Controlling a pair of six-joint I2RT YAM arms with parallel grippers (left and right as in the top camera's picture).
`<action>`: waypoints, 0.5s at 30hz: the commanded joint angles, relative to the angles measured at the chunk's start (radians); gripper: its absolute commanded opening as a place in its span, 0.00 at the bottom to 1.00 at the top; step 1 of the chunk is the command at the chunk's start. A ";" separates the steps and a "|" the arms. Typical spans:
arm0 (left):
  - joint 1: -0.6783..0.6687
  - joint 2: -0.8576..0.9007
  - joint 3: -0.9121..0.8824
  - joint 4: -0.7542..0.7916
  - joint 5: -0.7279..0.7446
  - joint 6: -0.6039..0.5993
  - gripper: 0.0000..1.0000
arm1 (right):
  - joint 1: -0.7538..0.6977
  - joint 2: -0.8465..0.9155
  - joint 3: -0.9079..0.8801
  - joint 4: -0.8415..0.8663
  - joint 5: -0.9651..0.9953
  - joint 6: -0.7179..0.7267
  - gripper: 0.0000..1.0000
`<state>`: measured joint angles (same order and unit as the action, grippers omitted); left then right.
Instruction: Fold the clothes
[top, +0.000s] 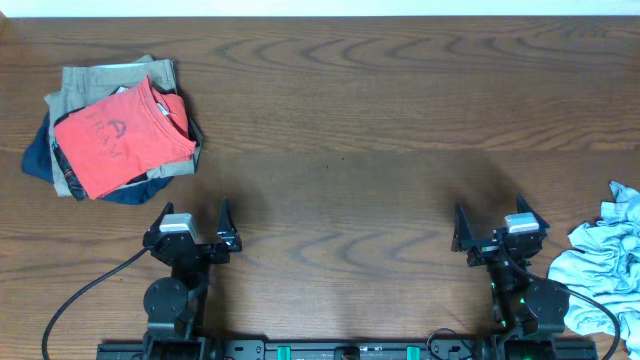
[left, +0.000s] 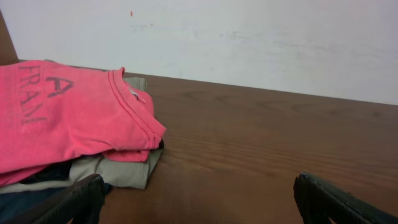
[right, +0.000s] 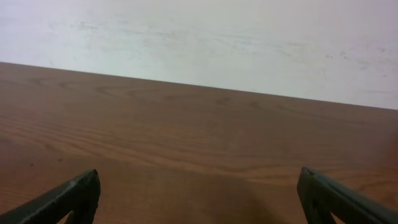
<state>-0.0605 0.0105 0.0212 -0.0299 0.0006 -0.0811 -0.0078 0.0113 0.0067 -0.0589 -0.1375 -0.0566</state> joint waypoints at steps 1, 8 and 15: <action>0.005 -0.006 -0.017 -0.043 -0.009 0.006 0.98 | 0.018 -0.005 -0.001 -0.004 0.006 -0.011 0.99; 0.005 -0.006 -0.017 -0.040 -0.008 -0.042 0.98 | 0.019 -0.005 -0.001 0.000 -0.010 0.037 0.99; 0.005 0.009 0.041 -0.118 0.026 -0.116 0.98 | 0.018 -0.004 0.007 -0.019 -0.008 0.143 0.99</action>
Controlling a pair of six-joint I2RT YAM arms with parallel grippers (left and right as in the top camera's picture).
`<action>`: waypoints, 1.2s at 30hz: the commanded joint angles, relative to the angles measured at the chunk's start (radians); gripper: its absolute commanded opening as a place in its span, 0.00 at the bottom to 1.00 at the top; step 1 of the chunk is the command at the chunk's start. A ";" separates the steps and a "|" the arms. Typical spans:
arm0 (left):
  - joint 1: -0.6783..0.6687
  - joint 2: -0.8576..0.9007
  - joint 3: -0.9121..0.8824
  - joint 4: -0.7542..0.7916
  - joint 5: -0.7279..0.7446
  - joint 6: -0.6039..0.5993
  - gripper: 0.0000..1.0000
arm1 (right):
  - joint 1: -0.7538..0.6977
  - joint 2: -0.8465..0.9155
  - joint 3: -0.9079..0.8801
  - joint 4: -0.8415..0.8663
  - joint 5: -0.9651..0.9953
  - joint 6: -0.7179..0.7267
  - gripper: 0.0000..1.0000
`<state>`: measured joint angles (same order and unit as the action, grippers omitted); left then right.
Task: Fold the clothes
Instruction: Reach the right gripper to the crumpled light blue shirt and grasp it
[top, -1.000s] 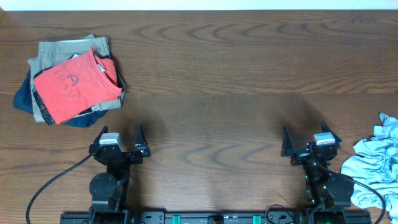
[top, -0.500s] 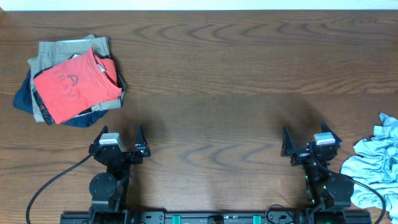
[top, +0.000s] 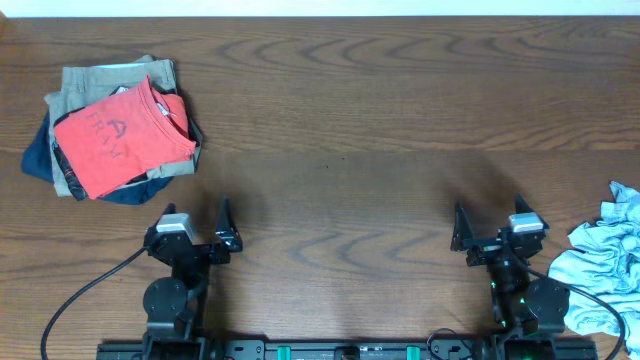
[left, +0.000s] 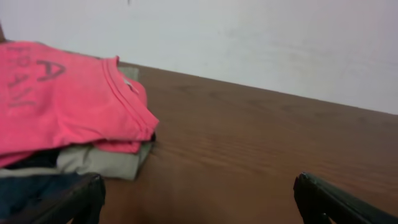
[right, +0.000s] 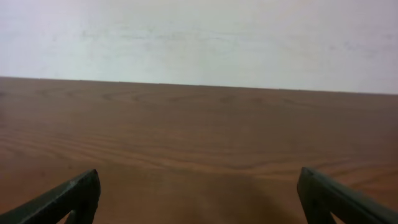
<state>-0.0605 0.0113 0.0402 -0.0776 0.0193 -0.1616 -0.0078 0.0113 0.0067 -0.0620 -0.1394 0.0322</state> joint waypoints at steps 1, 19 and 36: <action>0.005 0.018 0.039 -0.091 0.007 -0.035 0.98 | 0.018 -0.001 0.016 -0.034 -0.006 0.054 0.99; 0.004 0.528 0.610 -0.600 0.066 -0.035 0.98 | 0.006 0.589 0.582 -0.573 0.132 0.109 0.99; 0.004 0.647 0.687 -0.670 0.078 -0.035 0.98 | -0.162 1.032 0.652 -0.838 0.584 0.538 0.94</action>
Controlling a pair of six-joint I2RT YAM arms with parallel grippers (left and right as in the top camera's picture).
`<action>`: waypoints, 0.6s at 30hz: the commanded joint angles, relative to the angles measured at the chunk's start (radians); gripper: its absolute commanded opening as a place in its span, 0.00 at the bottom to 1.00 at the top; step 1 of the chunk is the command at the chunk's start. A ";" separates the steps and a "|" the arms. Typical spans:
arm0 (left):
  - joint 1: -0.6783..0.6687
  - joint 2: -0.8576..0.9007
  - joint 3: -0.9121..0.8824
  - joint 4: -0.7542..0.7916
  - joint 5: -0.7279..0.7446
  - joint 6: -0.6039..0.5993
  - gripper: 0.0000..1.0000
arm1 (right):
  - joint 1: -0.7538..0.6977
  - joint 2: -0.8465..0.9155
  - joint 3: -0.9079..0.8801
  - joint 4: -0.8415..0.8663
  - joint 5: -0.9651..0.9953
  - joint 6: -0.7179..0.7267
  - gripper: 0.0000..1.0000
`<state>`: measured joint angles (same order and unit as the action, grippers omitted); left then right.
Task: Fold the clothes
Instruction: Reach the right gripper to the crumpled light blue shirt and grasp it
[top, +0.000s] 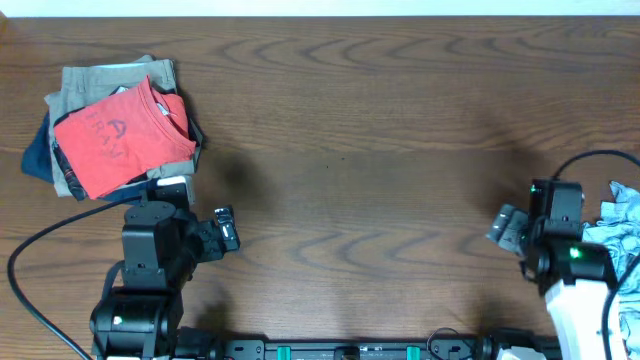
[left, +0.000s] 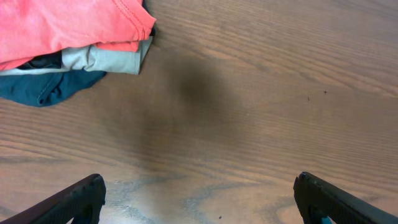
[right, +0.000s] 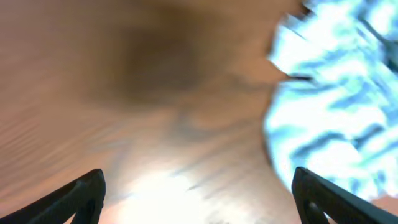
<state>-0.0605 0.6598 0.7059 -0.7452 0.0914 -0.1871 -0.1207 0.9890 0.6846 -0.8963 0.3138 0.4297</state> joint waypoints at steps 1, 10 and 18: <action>0.004 -0.001 0.021 -0.003 0.006 -0.010 0.98 | -0.070 0.083 -0.039 0.003 0.133 0.154 0.94; 0.004 -0.001 0.021 -0.003 0.006 -0.010 0.98 | -0.229 0.277 -0.133 0.124 0.136 0.161 0.89; 0.004 -0.001 0.021 -0.003 0.006 -0.010 0.98 | -0.326 0.328 -0.154 0.203 0.137 0.161 0.68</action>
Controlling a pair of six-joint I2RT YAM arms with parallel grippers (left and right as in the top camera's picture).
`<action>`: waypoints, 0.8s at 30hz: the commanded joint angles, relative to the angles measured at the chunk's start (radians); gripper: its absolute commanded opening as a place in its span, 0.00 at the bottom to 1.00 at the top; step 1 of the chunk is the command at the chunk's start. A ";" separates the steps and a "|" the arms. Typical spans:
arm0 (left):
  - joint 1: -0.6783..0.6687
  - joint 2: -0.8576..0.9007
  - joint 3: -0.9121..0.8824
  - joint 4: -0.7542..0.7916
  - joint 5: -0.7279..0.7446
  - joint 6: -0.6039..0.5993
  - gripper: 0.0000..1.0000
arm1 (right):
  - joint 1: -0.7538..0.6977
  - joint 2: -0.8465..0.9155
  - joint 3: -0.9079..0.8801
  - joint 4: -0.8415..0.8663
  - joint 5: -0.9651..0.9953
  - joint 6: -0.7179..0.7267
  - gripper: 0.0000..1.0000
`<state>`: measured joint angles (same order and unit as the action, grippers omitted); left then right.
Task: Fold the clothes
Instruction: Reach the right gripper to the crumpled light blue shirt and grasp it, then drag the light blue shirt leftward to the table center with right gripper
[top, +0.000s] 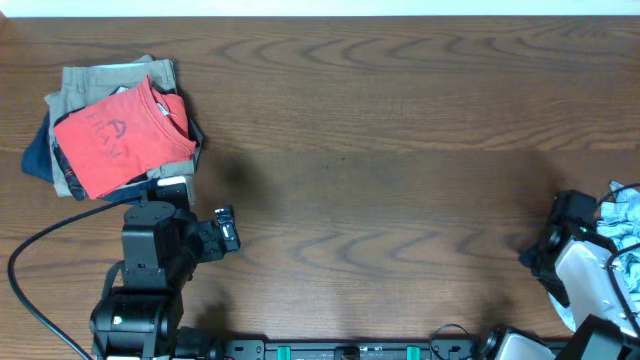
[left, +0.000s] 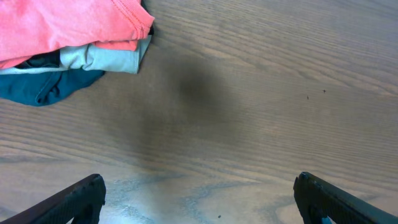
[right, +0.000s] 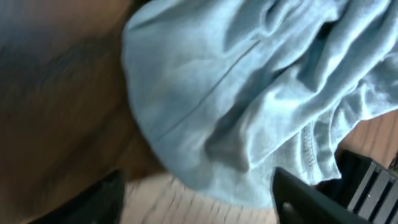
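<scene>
A crumpled light blue garment (top: 626, 212) lies at the table's right edge and fills most of the right wrist view (right: 249, 93). My right gripper (right: 199, 202) is open and hangs close over the garment's left edge, holding nothing; overhead, the right gripper (top: 556, 240) stands just left of the cloth. A stack of folded clothes topped by a red T-shirt (top: 120, 135) sits at the far left. My left gripper (left: 199, 202) is open over bare wood, below and to the right of the stack's corner (left: 74, 37).
The wooden table (top: 380, 150) stretches between the stack and the blue garment. A black cable (top: 40, 270) loops at the front left by the left arm's base. The right arm's base (top: 600, 300) stands at the front right corner.
My right gripper has moved further right and closer to the blue garment, which now fills its view. The left arm has not moved.
Both grippers first sat low and open near the front edge, looking along the table. Then both pointed down at the table, the left near the folded stack and the right near the blue garment. Now the right hangs close over that garment.
</scene>
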<state>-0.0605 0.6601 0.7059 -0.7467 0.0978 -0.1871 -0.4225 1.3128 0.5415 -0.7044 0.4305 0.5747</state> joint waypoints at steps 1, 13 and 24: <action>0.004 -0.002 0.021 -0.001 0.000 -0.010 0.98 | -0.028 0.004 -0.014 0.017 0.018 0.016 0.65; 0.004 -0.002 0.021 -0.001 -0.001 -0.009 0.98 | -0.033 0.006 -0.130 0.169 -0.012 0.016 0.28; 0.004 -0.002 0.021 0.003 -0.001 -0.010 0.98 | 0.002 0.006 -0.090 0.299 -0.770 -0.286 0.01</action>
<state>-0.0605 0.6601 0.7059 -0.7479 0.0982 -0.1871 -0.4480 1.2953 0.4549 -0.4141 0.1852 0.4667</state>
